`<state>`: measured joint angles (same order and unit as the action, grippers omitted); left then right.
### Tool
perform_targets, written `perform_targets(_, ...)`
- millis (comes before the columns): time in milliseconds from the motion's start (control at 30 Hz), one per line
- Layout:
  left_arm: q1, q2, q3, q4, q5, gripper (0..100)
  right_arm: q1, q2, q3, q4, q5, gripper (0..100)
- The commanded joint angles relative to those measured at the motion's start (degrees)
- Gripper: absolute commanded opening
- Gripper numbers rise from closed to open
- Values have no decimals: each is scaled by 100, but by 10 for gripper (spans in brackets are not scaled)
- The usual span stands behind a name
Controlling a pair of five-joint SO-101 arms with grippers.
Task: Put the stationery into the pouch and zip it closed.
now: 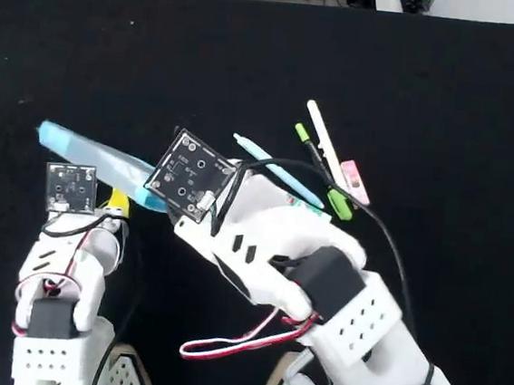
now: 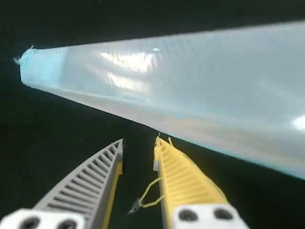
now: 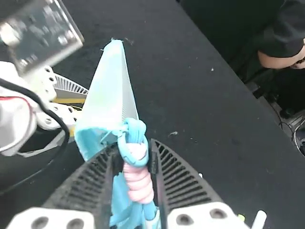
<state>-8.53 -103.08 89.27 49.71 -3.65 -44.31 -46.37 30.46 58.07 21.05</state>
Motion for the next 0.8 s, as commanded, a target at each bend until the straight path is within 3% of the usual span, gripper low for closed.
perform_targets(0,-84,-53,-866,598,0,113,70,-163,347,-589,-9,11)
perform_targets(267,-1024,-53,-1886,1319,26,114,70,-171,462,-1099,-18,11)
perform_targets(667,-136,-123,-2932,1785,9,121,62,-945,1499,-1996,-62,11)
perform_targets(767,-180,-141,-3319,1934,0,205,62,-1174,1727,-2163,-62,11)
